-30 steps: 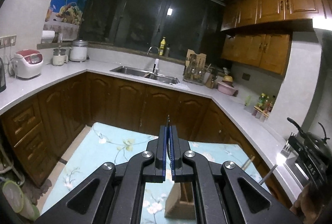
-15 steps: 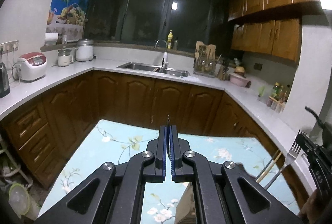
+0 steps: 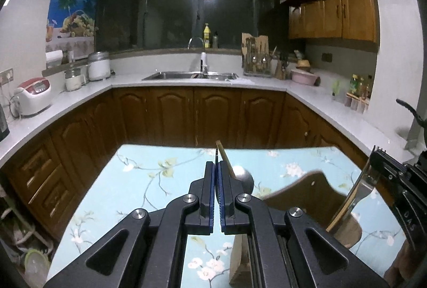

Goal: Organize utensils
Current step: 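Carry the fork with the left tool over the wooden holder, then lower the fork into the holder and open the left tool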

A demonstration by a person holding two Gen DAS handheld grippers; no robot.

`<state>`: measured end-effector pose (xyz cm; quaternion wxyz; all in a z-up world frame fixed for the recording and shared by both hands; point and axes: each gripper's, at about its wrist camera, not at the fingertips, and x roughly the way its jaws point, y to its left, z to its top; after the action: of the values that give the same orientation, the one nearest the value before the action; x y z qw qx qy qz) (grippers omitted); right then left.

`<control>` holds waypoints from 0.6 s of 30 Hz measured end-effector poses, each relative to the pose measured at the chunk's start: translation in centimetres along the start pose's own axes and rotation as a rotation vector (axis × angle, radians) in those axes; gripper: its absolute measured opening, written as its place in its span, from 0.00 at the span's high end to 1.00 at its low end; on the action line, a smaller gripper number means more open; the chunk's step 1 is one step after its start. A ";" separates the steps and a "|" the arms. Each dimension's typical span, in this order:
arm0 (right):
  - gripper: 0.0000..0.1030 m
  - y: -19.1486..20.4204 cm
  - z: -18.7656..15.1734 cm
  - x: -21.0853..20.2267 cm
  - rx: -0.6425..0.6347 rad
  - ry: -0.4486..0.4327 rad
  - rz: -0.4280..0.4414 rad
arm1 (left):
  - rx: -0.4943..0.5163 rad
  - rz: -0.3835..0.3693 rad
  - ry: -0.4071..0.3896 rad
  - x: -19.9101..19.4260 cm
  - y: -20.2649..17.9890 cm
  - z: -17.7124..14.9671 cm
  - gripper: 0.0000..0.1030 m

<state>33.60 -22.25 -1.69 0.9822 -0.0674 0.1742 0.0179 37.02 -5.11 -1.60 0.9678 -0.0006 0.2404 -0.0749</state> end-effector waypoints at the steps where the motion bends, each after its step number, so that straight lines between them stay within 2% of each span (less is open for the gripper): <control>1: 0.98 0.1 -0.2 0.2 -0.001 0.006 0.001 | 0.003 -0.006 0.008 0.3 -0.1 0.0 0.99; 9: 0.98 0.9 -1.8 1.0 -0.009 0.062 0.039 | 0.011 -0.038 0.019 -0.3 1.4 0.9 0.99; 18: 0.97 0.2 -1.7 1.5 0.040 0.087 0.075 | -0.008 -0.054 0.029 0.2 3.1 1.3 0.97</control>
<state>34.38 -22.30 -3.78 0.9735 -0.0419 0.2195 0.0485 38.21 -2.09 -0.63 0.9618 -0.0096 0.2547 -0.0999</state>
